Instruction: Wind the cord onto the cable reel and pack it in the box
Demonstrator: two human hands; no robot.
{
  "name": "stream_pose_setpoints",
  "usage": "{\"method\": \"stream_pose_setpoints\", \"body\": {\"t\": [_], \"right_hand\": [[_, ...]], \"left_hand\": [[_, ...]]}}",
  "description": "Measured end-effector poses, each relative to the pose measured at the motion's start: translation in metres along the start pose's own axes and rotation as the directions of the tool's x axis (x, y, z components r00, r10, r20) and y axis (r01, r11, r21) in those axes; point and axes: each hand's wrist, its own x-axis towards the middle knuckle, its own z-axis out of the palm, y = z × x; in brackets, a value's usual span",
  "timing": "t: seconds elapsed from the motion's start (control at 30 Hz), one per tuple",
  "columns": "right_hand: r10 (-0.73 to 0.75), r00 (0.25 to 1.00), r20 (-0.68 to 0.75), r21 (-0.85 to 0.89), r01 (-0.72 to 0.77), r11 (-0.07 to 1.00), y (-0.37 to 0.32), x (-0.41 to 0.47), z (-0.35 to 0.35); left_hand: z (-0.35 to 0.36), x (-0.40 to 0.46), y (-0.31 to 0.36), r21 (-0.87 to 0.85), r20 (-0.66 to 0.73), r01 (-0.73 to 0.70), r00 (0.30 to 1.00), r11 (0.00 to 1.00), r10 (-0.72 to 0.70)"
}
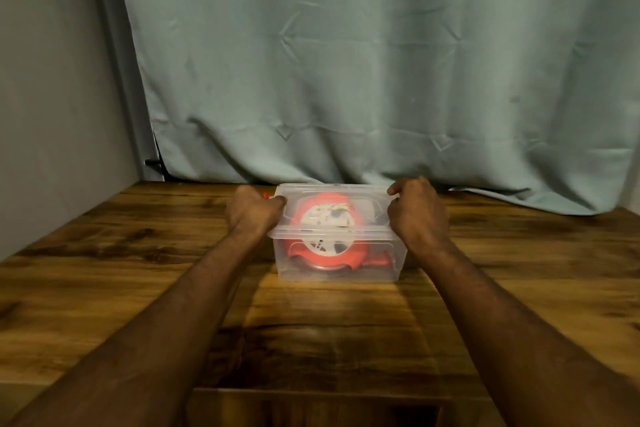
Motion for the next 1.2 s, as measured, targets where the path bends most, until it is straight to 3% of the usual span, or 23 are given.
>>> {"method": "stream_pose_setpoints", "body": {"t": [0.13, 0.2, 0.3, 0.37, 0.47, 0.8, 1.07, 1.2], "right_hand": [[-0.03, 0.998, -0.049, 0.014, 0.031, 0.999, -0.001, 0.0, 0.001], [-0.147, 0.972, -0.186, -0.018, 0.146, 0.989, -0.004, -0.007, -0.004], [-0.371, 0.883, -0.287, -0.151, 0.341, 0.928, -0.006, -0.032, -0.007], [-0.425, 0.883, -0.197, -0.192, 0.39, 0.9, 0.001, -0.052, 0.001], [-0.453, 0.88, -0.14, -0.16, 0.432, 0.888, 0.012, -0.059, 0.01], [-0.394, 0.916, -0.078, -0.137, 0.382, 0.914, -0.003, 0.026, 0.073], [-0.417, 0.906, -0.074, -0.149, 0.404, 0.903, 0.0, 0.091, 0.122], [-0.405, 0.911, -0.078, -0.186, 0.386, 0.904, 0.0, 0.1, 0.129]], "left_hand": [[-0.003, -0.011, 0.007, 0.254, -0.043, -0.196, 0.976, 0.947, 0.214], [-0.011, -0.019, 0.012, 0.265, -0.083, -0.201, 0.97, 0.943, 0.23], [-0.03, -0.047, 0.019, 0.303, -0.165, -0.402, 0.871, 0.864, 0.464], [-0.037, -0.074, 0.014, 0.405, -0.054, -0.531, 0.799, 0.744, 0.599], [-0.032, -0.095, -0.011, 0.469, 0.113, -0.647, 0.72, 0.602, 0.685], [0.035, 0.003, -0.008, 0.434, 0.108, -0.631, 0.745, 0.643, 0.658], [0.074, 0.064, 0.0, 0.417, 0.085, -0.681, 0.689, 0.602, 0.72], [0.083, 0.073, -0.001, 0.422, 0.079, -0.666, 0.703, 0.616, 0.706]]}}
